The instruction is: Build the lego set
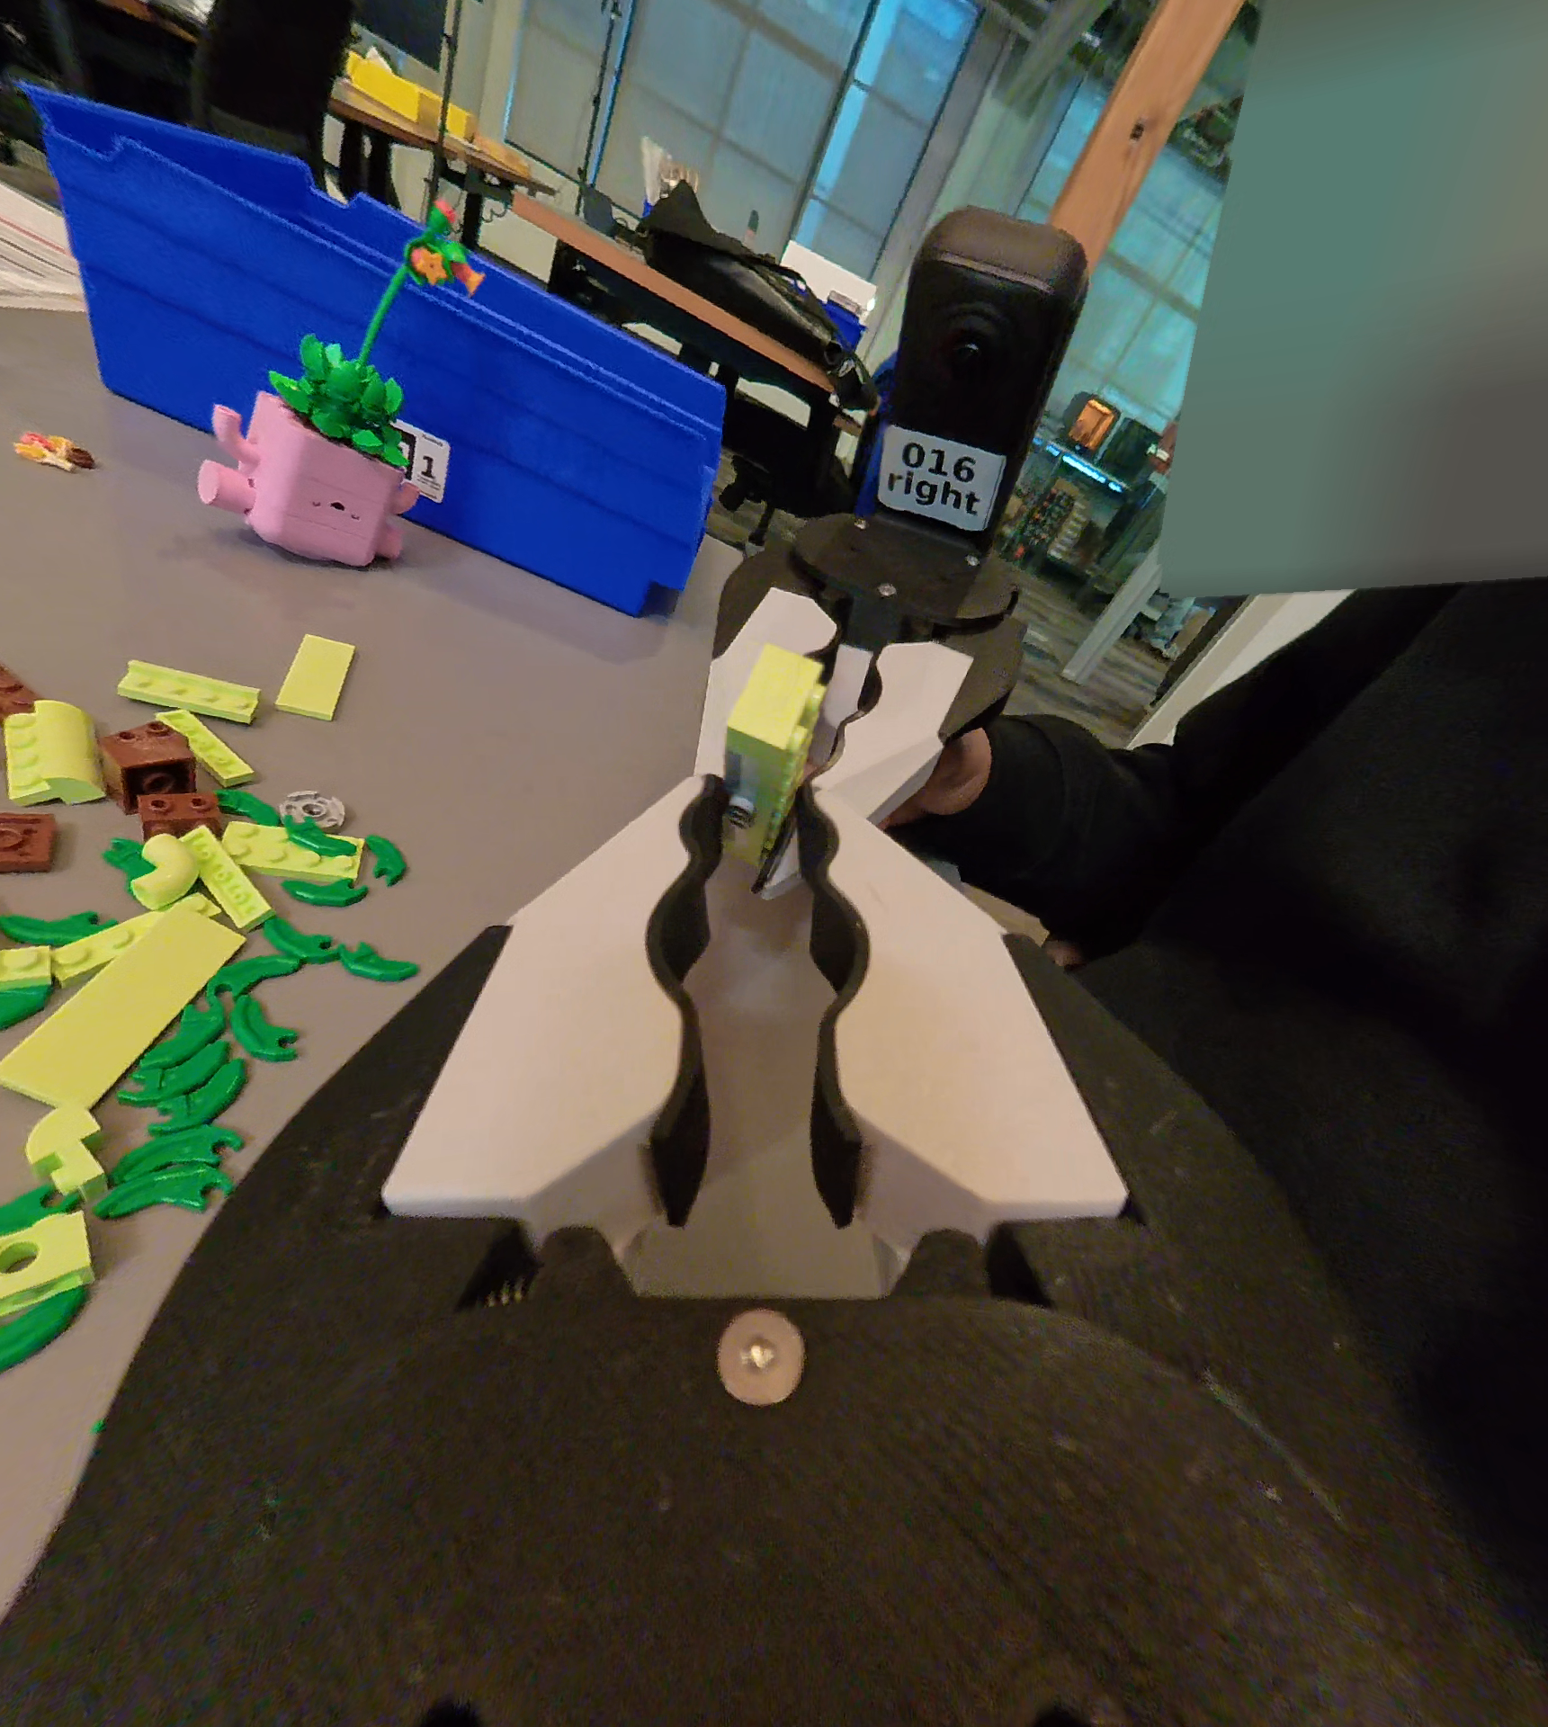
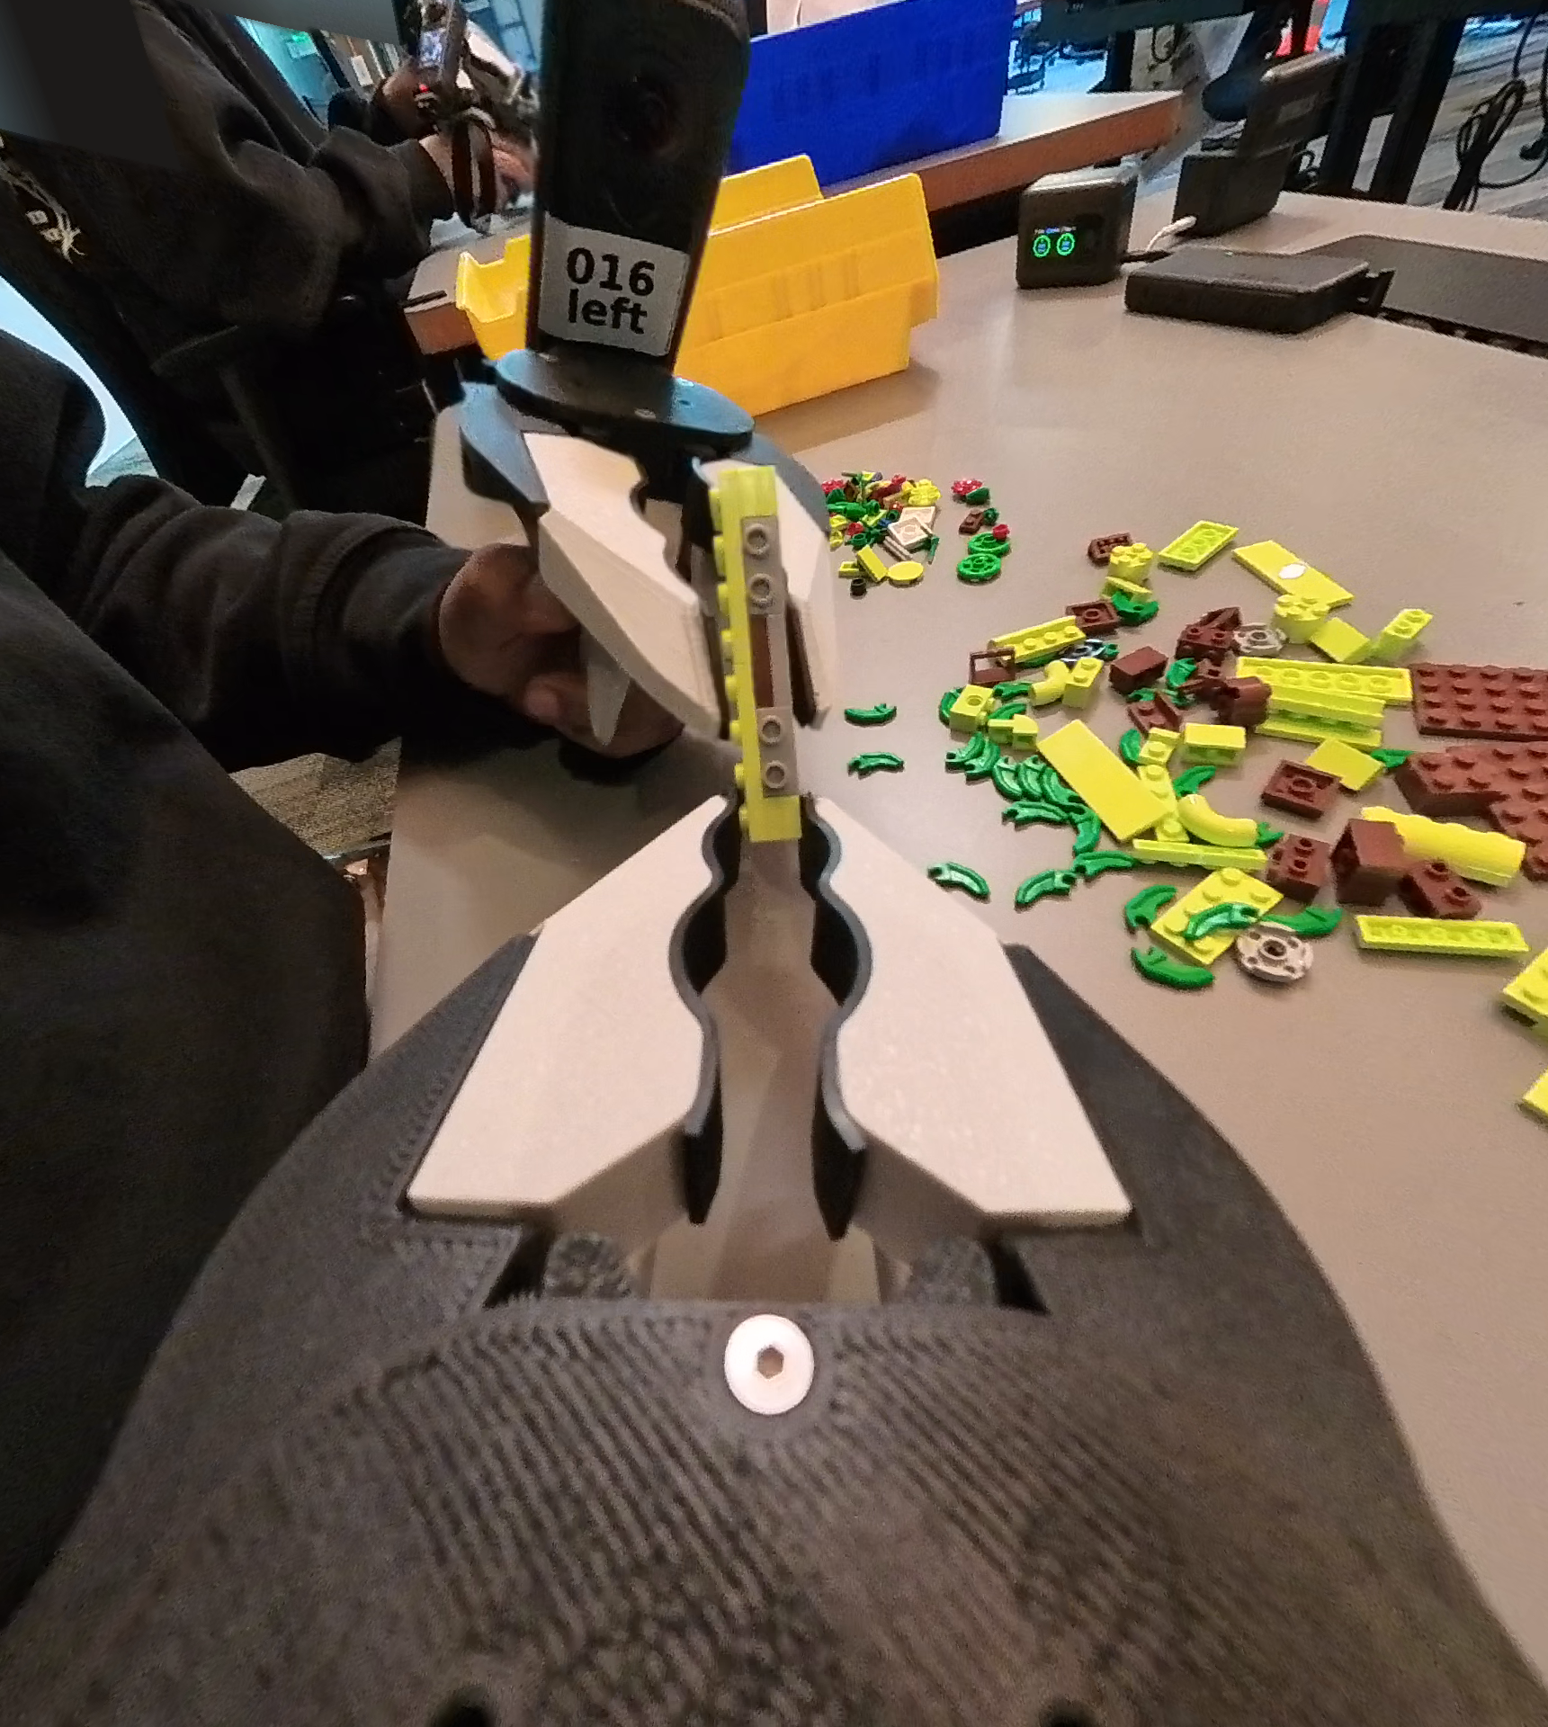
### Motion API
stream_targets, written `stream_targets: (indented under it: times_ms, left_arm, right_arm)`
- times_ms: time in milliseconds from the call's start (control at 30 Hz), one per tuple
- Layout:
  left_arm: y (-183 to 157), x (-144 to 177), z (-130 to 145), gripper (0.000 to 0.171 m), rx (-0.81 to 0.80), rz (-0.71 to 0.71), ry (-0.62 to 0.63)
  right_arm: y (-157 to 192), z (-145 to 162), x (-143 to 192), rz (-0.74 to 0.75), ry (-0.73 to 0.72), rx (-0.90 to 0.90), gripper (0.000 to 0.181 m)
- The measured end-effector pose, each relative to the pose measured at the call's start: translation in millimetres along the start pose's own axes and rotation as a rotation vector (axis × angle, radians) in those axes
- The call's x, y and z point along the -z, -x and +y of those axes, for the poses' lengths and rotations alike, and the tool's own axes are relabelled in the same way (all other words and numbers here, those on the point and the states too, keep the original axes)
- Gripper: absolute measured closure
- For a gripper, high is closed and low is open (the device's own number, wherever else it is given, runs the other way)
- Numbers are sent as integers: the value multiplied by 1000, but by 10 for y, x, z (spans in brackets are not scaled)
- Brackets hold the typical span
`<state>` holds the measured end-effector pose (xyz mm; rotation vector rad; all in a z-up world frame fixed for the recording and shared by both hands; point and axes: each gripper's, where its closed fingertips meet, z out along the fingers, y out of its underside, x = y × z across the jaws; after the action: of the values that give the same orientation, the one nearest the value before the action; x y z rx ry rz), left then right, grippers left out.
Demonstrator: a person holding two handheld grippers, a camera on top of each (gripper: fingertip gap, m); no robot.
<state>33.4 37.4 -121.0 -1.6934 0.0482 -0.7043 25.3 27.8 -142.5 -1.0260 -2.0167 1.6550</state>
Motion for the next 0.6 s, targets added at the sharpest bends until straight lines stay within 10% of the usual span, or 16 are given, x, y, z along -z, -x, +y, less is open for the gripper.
stream_targets:
  times_ms: [600]
  left_arm:
    - [-57,-23,-17,158,86,60,-27]
  right_arm:
    - [46,120,-97,13,89,63,172]
